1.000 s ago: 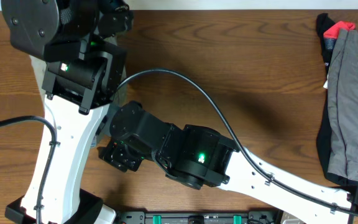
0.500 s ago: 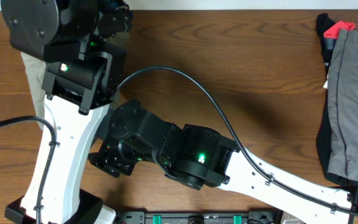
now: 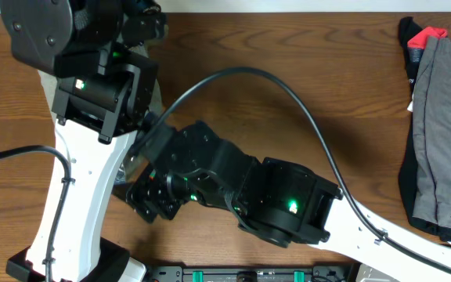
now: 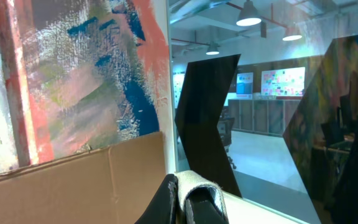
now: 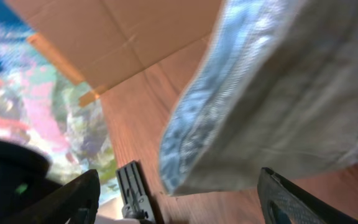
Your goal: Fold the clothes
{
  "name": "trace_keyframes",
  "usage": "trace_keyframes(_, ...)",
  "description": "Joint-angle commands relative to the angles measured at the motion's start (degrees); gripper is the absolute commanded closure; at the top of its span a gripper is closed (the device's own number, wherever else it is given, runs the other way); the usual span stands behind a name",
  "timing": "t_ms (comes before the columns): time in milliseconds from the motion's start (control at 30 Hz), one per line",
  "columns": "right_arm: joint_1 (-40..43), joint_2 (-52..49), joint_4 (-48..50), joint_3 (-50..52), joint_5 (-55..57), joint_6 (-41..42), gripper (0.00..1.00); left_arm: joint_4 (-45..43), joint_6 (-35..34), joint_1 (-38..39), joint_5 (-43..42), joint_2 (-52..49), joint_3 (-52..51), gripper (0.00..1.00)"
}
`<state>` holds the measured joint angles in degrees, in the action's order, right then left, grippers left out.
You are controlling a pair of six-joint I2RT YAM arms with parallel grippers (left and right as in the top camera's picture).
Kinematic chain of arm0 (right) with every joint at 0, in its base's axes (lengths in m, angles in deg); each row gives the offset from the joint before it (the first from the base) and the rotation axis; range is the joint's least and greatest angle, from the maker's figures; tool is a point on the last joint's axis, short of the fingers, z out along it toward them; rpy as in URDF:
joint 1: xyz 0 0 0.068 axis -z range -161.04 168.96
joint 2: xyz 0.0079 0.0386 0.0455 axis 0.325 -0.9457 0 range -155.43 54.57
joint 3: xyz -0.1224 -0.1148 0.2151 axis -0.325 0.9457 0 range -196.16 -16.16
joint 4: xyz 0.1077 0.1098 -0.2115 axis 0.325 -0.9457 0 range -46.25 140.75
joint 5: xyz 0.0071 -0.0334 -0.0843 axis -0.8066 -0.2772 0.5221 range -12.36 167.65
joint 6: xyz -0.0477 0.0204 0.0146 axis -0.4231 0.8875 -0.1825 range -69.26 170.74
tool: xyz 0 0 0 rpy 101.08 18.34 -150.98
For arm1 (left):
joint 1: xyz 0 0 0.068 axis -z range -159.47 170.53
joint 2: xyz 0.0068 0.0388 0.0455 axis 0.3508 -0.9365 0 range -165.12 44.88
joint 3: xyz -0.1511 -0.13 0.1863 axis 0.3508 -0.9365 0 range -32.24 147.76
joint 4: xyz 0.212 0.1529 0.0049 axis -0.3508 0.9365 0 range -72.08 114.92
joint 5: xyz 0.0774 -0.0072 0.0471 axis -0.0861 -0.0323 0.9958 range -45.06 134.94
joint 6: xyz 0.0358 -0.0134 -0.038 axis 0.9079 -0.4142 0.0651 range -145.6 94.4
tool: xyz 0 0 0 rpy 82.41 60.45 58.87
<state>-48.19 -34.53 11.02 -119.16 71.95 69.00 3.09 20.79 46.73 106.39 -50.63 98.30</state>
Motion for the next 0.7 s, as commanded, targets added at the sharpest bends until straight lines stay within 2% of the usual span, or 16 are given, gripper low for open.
trace_keyframes(0, 0.8, -1.6, -0.1, -0.3, 3.0, 5.3, 0.21, -0.8, 0.3, 0.5, -1.6, 0.9, 1.7, 0.94)
trace_keyframes(133, 0.8, -4.1, -0.5, -0.3, 4.8, 6.6, 0.24, -0.8, 0.3, 0.8, -1.6, 0.9, 1.7, 0.94)
trace_keyframes(300, 0.9, -6.0, -3.3, -0.3, 10.6, 8.6, 0.34, -1.3, 1.5, 0.8, -1.6, 0.9, 1.7, 0.94)
trace_keyframes(333, 0.9, -6.2, -4.0, -0.3, 12.0, 8.6, 0.4, -1.6, 1.7, 0.8, -1.6, 0.9, 1.7, 0.94)
trace_keyframes(467, 1.1, -5.7, -8.1, -0.3, 20.4, 9.2, 0.76, -2.6, 3.1, 0.8, -1.6, 0.9, 1.7, 0.94)
trace_keyframes(667, 2.5, -3.4, -11.6, -0.3, 30.5, 8.2, 0.96, -2.6, 3.1, 0.8, -1.1, 0.9, 1.7, 0.94)
